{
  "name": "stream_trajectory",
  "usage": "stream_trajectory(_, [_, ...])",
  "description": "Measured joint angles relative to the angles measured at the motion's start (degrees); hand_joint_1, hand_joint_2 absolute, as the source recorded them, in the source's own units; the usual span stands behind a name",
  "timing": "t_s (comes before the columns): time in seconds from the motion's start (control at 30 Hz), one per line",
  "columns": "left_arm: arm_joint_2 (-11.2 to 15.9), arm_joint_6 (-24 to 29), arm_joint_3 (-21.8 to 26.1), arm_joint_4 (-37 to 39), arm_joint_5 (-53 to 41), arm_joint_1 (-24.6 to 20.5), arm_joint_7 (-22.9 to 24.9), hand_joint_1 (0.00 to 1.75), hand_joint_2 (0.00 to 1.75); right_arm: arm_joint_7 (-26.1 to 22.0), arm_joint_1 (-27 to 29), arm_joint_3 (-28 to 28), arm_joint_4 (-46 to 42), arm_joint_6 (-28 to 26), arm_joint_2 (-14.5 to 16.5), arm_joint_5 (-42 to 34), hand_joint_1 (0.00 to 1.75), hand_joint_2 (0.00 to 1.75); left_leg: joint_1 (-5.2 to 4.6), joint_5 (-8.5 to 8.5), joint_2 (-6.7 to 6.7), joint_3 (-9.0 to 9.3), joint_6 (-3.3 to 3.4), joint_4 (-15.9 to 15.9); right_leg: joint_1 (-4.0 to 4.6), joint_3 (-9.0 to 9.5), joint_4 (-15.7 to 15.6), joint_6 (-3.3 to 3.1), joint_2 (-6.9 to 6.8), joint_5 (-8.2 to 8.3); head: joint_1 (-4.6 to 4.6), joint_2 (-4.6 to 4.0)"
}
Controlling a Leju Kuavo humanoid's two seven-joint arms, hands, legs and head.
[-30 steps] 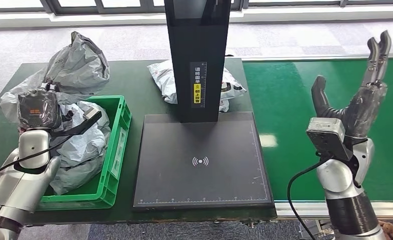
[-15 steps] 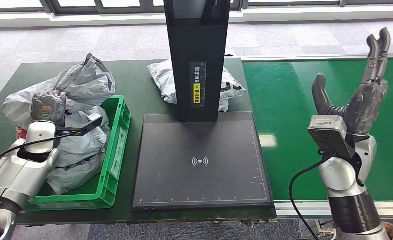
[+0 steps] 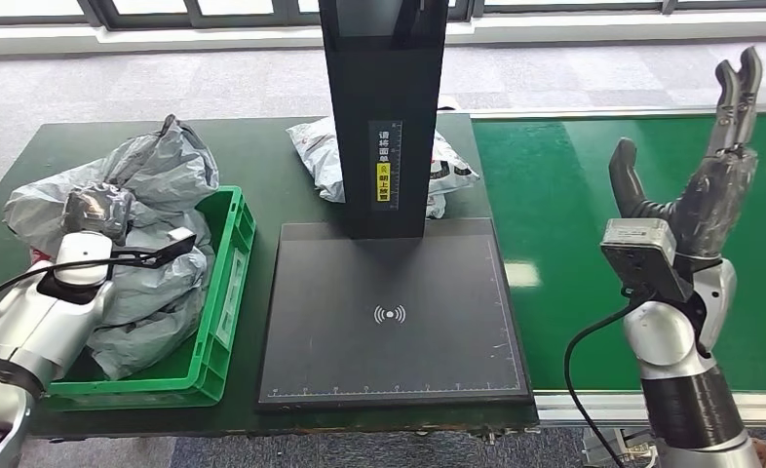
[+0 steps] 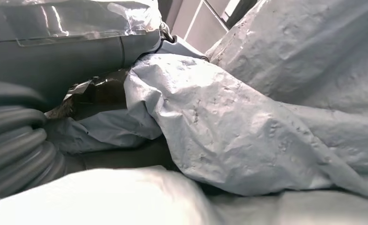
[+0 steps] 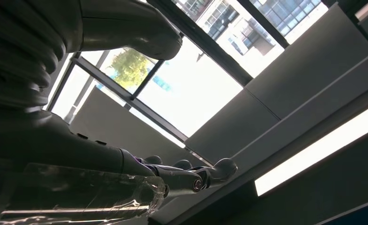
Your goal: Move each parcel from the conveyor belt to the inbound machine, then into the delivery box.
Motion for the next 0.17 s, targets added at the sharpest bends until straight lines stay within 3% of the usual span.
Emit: stream_trajectory(0.17, [0.11,-0.93,-0.74,2.43,0.00,-0.90,0.57,1.75,1.75,-0.02,-0.12,0.00,0.30,0.42,0.00,0.19,0.00,1.75,0.00,0.00,0.00,0.00,0.00,0.00,0.00,0.00,0.00,-0.01,0.01,0.00,0.00,0.00])
